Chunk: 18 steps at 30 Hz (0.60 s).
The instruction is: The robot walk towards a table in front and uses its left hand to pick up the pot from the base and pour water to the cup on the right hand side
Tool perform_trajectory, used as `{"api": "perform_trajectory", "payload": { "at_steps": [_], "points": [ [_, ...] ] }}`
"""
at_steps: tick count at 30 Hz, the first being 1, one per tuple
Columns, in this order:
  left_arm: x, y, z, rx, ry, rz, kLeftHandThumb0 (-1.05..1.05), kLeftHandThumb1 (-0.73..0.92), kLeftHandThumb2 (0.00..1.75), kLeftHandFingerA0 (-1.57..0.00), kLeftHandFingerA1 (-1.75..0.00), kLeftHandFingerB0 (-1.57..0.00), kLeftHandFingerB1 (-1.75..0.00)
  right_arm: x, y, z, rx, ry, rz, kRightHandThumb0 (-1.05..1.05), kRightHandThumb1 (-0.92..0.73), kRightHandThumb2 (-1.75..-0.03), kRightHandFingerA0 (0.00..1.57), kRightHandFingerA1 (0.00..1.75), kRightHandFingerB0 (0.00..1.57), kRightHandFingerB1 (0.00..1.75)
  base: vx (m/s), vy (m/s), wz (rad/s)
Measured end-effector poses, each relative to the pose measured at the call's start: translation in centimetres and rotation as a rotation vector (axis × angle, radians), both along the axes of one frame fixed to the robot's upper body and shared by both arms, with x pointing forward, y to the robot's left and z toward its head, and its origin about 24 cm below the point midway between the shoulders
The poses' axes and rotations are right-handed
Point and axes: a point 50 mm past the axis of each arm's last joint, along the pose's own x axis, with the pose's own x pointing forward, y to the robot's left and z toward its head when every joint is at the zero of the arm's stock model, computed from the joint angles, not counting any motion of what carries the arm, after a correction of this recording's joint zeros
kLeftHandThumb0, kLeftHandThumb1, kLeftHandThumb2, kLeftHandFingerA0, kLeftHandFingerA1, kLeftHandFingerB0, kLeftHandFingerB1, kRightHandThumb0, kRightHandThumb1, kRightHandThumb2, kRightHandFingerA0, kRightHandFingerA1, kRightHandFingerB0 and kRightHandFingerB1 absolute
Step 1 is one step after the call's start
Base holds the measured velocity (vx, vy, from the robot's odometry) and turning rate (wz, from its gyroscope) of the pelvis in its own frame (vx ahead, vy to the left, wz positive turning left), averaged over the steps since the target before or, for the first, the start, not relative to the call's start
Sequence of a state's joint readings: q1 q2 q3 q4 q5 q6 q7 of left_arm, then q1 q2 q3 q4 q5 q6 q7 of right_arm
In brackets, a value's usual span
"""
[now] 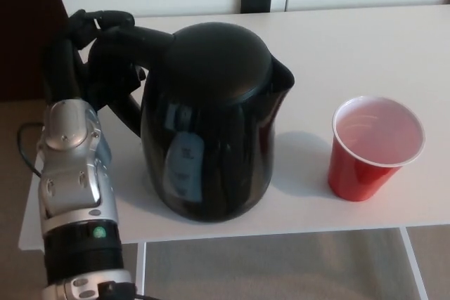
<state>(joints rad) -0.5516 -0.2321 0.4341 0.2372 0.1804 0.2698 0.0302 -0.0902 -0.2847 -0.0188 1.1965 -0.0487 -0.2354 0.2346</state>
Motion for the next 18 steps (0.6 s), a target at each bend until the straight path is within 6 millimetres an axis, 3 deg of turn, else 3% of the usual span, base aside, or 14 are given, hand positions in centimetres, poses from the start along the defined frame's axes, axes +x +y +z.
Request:
{"api": "perform_trajectory", "payload": {
  "at_steps": [4, 5, 7, 8, 9, 10, 11, 12, 16, 17, 18],
  "points": [
    [0.1, -0.2, 0.1, -0.015, 0.003, -0.014, -0.17, 0.73, 0.81, -1.01, -1.42, -0.78, -1.1, 0.2, 0.0, 0.1, -0.013, -0.005, 0.019, -0.69, -0.34, -0.66, 0.99, 0.75, 0.71, 0.69, 0.0, 0.0, 0.0],
    [0.1, -0.3, 0.2, -0.017, 0.005, -0.017, -0.24, 0.82, 0.64, -1.07, -1.12, -0.76, -0.57, 0.3, 0.0, 0.2, -0.017, -0.006, 0.022, -0.68, -0.32, -0.66, 1.0, 0.75, 0.71, 0.68, 0.0, 0.0, 0.0],
    [0.1, -0.4, 0.3, -0.011, 0.007, -0.022, -0.24, 0.82, 0.64, -1.07, -1.12, -0.76, -0.57, 0.4, 0.0, 0.2, -0.022, -0.007, 0.028, -0.68, -0.32, -0.66, 1.0, 0.75, 0.71, 0.68, 0.0, 0.0, 0.0],
    [0.2, -0.5, 0.6, 0.003, 0.002, -0.027, -0.42, 0.58, 0.78, -0.63, -0.55, -0.39, -0.45, 0.4, 0.0, 0.2, -0.023, -0.007, 0.029, -0.67, -0.31, -0.66, 0.98, 0.74, 0.72, 0.69, 0.0, 0.0, 0.0],
    [0.2, -0.5, 0.8, 0.014, -0.002, -0.029, -0.42, 0.58, 0.78, -0.63, -0.55, -0.39, -0.45, 0.5, 0.0, 0.2, -0.025, -0.008, 0.03, -0.67, -0.31, -0.66, 0.98, 0.74, 0.72, 0.69, 0.0, 0.0, 0.0],
    [0.2, -0.6, 0.9, 0.019, -0.005, -0.034, -0.54, 0.52, 0.64, -0.07, -0.25, -0.08, -0.21, 0.5, 0.0, 0.2, -0.025, -0.009, 0.029, -0.66, -0.31, -0.67, 0.97, 0.74, 0.7, 0.68, 0.0, 0.0, 0.0],
    [0.2, -0.7, 1.1, 0.025, -0.009, -0.044, -0.54, 0.52, 0.64, -0.07, -0.25, -0.08, -0.21, 0.5, 0.0, 0.2, -0.025, -0.009, 0.029, -0.66, -0.31, -0.67, 0.97, 0.74, 0.7, 0.68, 0.0, 0.0, 0.0],
    [0.2, -0.8, 1.4, 0.038, -0.015, -0.067, -0.62, 0.42, 0.75, 0.0, -0.09, -0.03, -0.16, 0.5, 0.0, 0.2, -0.026, -0.01, 0.03, -0.67, -0.31, -0.68, 0.99, 0.74, 0.7, 0.68, 0.0, 0.0, 0.0],
    [0.4, -0.9, 2.3, 0.126, -0.031, -0.164, -0.64, 0.42, 0.74, 0.0, -0.05, -0.01, -0.1, 0.6, 0.0, 0.2, -0.029, -0.009, 0.036, -0.67, -0.33, -0.67, 0.97, 0.74, 0.69, 0.68, 0.0, 0.0, 0.0],
    [0.4, -0.9, 2.5, 0.156, -0.029, -0.195, -0.64, 0.42, 0.74, 0.0, -0.05, -0.01, -0.09, 0.6, 0.1, 0.3, -0.031, -0.009, 0.038, -0.68, -0.23, -0.88, 0.91, 0.79, 0.64, 0.71, 0.0, 0.0, 0.0],
    [0.4, -0.9, 2.6, 0.18, -0.027, -0.22, -0.64, 0.42, 0.74, 0.0, -0.05, -0.01, -0.09, 0.6, 0.1, 0.3, -0.032, -0.009, 0.041, -0.68, -0.23, -0.88, 0.91, 0.79, 0.64, 0.71, 0.0, 0.0, 0.0]
  ]
}}
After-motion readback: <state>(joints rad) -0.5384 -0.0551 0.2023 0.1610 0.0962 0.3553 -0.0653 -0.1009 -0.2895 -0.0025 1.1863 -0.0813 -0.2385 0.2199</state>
